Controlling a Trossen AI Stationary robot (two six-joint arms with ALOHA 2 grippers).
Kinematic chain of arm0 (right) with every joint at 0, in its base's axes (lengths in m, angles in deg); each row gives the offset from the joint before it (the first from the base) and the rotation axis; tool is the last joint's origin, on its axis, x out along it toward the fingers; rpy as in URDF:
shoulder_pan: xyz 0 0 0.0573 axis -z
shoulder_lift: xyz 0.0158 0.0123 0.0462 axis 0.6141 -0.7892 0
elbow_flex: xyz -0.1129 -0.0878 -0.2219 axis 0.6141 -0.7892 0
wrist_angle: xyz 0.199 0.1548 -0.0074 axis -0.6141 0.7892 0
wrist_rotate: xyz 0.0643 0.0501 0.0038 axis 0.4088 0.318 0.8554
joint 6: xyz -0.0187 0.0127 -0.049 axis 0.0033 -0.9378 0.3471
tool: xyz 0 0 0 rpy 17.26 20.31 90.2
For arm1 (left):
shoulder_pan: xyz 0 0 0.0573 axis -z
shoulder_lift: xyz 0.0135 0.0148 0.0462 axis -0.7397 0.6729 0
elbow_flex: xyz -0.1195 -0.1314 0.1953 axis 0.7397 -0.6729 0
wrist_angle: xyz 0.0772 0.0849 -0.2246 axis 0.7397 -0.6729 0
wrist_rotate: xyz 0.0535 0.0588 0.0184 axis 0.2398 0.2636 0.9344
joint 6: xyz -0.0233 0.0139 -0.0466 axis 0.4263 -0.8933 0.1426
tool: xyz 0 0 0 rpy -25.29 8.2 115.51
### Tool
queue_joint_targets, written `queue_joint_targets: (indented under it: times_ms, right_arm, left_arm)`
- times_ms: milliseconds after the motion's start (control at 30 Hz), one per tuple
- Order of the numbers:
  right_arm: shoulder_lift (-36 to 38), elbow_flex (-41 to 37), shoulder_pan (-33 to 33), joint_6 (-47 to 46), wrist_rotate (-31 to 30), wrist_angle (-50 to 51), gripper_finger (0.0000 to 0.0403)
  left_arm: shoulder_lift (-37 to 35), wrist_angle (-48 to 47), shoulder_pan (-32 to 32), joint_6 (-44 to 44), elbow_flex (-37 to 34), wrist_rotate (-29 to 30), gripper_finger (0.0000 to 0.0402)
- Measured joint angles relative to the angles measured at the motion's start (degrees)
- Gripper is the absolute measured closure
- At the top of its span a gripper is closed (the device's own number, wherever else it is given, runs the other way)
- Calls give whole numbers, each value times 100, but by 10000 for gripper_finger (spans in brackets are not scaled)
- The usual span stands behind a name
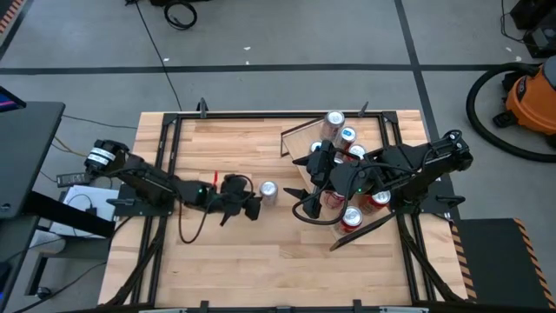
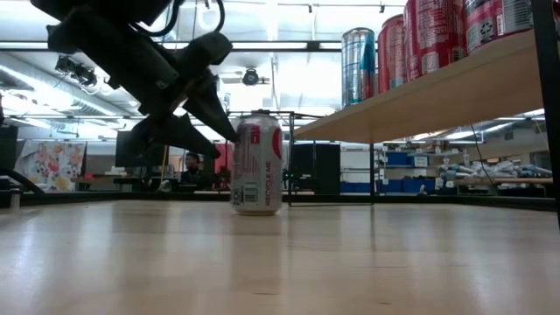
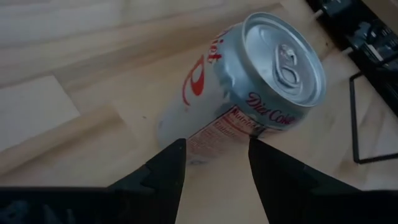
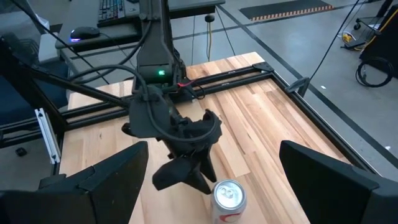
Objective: Place canned beverage on shelf
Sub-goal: Put the silver soda can on the shelf aligned with the other silver can
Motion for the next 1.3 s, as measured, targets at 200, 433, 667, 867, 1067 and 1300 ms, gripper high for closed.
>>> queue_joint_targets:
  times_ms: [200, 433, 667, 867, 1067, 1300]
  right_arm:
    - [0, 0, 0, -1, 0, 2, 29]
    - [0, 0, -16, -23, 5, 79, 29]
    - [-2, -147, 42, -464, 126, -167, 29]
    - [-42, -477, 386, -423, 1292, -1291, 29]
    - [-450, -446, 518, -358, 1329, -1773, 29]
    - [-1059, 156, 402, -377, 1158, -1686, 29]
  left_arm:
    - [-2, -157, -117, 336, 0, 0, 216]
    - [-375, -207, 157, -71, 0, -9, 216]
    - [-1339, 410, 332, -790, 2, -19, 216]
    - [-1830, 1431, 422, -741, 9, -498, 216]
    - [-1881, 2095, 801, -659, 4, -1230, 216]
    - [-2019, 2117, 1631, -1062, 2, -643, 216]
